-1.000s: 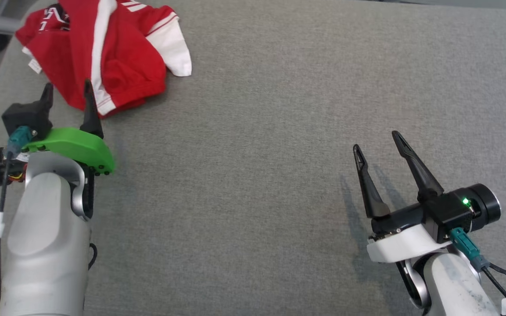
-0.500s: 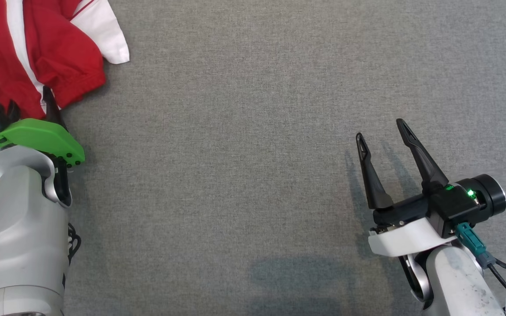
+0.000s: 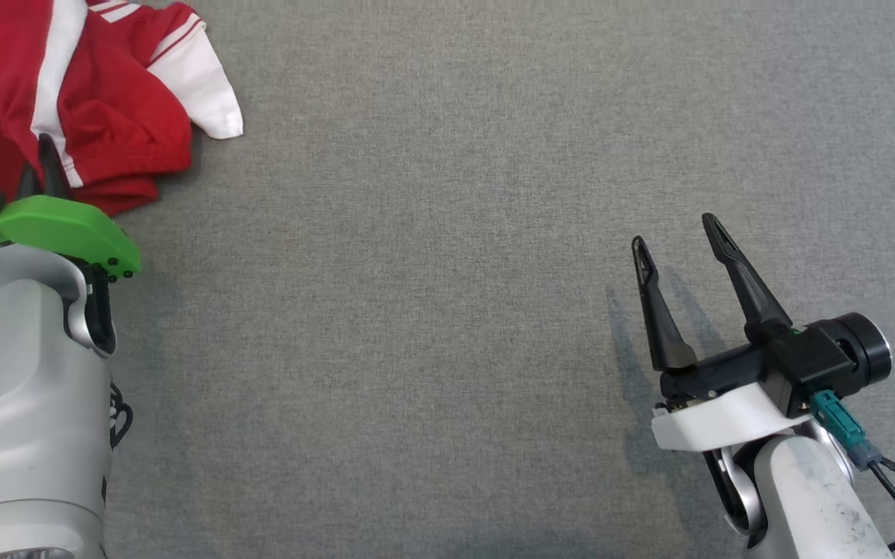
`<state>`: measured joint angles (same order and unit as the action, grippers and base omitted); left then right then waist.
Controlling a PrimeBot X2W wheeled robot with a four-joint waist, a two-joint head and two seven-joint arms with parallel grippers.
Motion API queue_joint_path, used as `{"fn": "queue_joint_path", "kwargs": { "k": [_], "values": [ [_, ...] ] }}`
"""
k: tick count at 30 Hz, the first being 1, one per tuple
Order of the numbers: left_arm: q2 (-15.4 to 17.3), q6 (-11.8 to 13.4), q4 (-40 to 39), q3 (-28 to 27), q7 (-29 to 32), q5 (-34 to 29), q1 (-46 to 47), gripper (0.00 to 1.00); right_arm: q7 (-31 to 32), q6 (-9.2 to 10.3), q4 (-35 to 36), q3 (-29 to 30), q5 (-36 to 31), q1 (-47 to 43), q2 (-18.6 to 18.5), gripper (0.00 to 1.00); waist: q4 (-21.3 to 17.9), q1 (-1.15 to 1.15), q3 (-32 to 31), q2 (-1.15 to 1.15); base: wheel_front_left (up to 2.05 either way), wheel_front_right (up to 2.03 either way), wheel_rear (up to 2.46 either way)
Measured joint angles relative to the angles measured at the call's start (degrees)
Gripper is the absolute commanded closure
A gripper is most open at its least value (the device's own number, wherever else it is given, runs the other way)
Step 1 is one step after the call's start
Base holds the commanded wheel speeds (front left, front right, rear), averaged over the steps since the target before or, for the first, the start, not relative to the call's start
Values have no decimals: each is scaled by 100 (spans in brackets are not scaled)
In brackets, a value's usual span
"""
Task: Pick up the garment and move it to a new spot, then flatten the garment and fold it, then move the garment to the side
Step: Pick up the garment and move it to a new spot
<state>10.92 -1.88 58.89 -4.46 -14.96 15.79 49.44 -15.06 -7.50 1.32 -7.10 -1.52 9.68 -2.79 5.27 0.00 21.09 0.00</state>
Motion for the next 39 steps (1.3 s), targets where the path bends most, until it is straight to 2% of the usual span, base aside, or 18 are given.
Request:
{"fn": "queue_joint_path", "kwargs": {
  "k": [13,21,32,39],
  "values": [
    [231,-162,-1450,310,-15,-342,-311,100,0,0,-121,74,376,-192,0,0,36,0,-807,0,0,0,0],
    [29,-231,-2499,773,245,-534,-435,100,0,0,-208,183,521,-356,-1,0,-97,0,-1283,0,0,0,0],
    [-294,-445,-4112,1757,1151,-636,-417,100,0,0,-263,249,748,-504,0,0,-772,0,-1714,0,0,0,0],
    [-680,-502,-4802,2481,1178,-425,-318,100,0,1,-249,325,820,-538,-3,0,-1320,0,-1728,0,0,0,0]
  ]
}}
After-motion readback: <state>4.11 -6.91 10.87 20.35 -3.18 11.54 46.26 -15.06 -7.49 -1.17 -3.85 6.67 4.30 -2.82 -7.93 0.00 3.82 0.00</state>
